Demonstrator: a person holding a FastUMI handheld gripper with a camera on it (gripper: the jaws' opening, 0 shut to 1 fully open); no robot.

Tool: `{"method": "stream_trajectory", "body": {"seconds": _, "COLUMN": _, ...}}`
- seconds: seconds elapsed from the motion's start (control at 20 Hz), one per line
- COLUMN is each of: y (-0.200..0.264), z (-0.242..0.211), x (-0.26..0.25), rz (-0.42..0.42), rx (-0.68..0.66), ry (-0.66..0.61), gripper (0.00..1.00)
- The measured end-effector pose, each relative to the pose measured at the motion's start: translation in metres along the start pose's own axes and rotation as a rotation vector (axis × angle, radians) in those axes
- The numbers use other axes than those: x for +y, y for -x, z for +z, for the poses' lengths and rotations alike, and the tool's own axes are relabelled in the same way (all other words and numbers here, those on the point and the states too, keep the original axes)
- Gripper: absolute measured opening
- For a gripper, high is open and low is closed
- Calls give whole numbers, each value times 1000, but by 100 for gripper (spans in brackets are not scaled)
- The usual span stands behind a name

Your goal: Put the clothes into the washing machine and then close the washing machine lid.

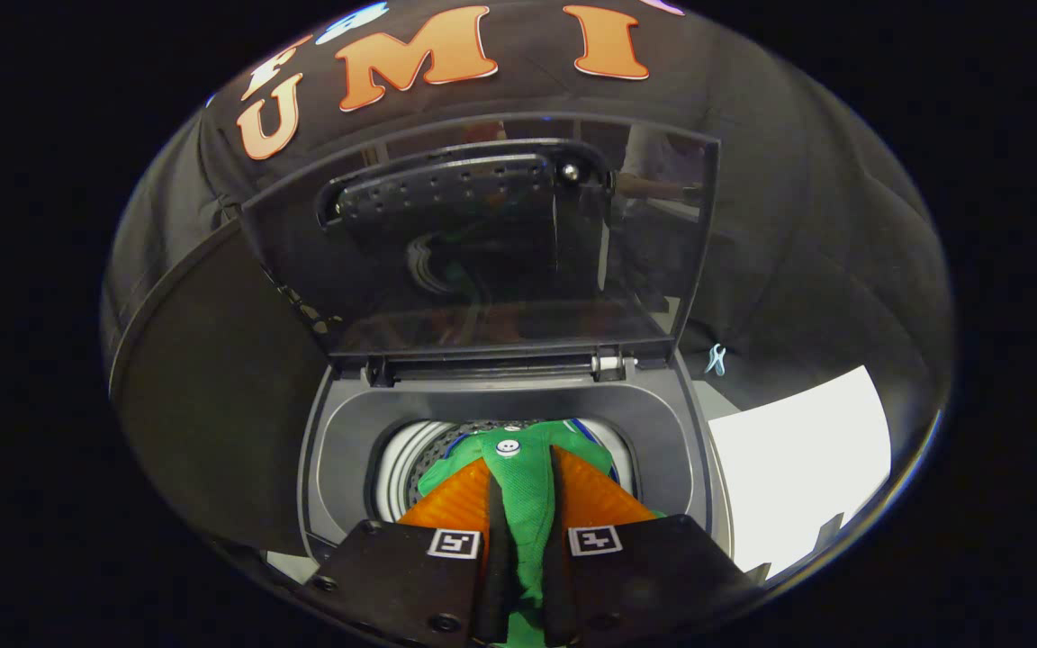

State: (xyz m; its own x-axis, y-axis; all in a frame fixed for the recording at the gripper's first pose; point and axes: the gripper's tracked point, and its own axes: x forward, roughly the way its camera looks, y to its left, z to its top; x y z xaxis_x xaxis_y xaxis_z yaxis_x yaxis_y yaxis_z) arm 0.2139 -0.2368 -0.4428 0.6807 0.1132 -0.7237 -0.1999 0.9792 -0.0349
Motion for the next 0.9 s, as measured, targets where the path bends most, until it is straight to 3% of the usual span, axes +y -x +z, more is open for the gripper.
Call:
{"method": "stream_trajectory", "body": {"seconds": 0.45, "y": -42, "z": -34, "x": 2, "rz": -27, "rx": 112, "ry": 17, "gripper": 26}}
{"method": "stream_trajectory", "body": {"seconds": 0.75, "y": -48, "z": -40, "x": 3, "rz": -47, "rx": 117, "ry": 8, "gripper": 37}}
{"method": "stream_trajectory", "body": {"seconds": 0.9, "y": -41, "z": -30, "x": -1, "rz": -69, "rx": 75, "ry": 11, "gripper": 57}}
